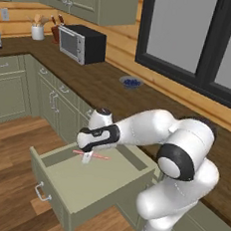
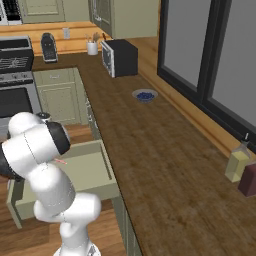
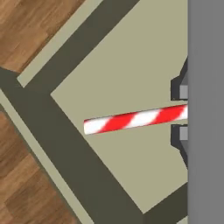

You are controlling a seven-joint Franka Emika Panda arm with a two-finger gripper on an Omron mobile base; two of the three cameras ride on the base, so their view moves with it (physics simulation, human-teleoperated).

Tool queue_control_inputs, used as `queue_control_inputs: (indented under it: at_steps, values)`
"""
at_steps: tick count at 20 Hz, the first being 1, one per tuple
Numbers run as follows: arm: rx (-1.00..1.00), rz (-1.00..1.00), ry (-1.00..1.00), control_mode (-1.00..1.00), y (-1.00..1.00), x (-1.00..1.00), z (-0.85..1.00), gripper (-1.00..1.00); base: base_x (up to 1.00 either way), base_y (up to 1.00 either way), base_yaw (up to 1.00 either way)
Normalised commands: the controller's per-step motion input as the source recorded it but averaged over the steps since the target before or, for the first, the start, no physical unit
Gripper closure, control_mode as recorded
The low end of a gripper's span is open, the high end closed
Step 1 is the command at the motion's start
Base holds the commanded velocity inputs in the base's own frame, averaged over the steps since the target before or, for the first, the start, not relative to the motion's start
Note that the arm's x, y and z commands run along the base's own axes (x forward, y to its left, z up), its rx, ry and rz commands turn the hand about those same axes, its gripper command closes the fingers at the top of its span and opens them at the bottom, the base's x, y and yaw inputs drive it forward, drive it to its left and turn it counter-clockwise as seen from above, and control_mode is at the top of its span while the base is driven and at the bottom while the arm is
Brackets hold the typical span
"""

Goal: Take a straw from the drawer in front and place it inside the glass cup on the dining counter.

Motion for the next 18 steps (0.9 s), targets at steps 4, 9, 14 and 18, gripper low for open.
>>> queue_control_inputs:
  at_steps: [4,9,14,18]
  values:
    - [0.11,-0.21,-0.06,-1.0,0.0,-0.06,1.0,1.0,0.0,0.0,0.0]
    - [0.09,-0.22,-0.04,-1.0,0.0,-0.09,1.0,1.0,0.0,0.0,0.0]
    - [0.01,-0.27,0.0,-1.0,0.0,-0.09,1.0,1.0,0.0,0.0,0.0]
    - [0.0,-0.29,0.0,-1.0,-0.08,-0.15,1.0,1.0,0.0,0.0,0.0]
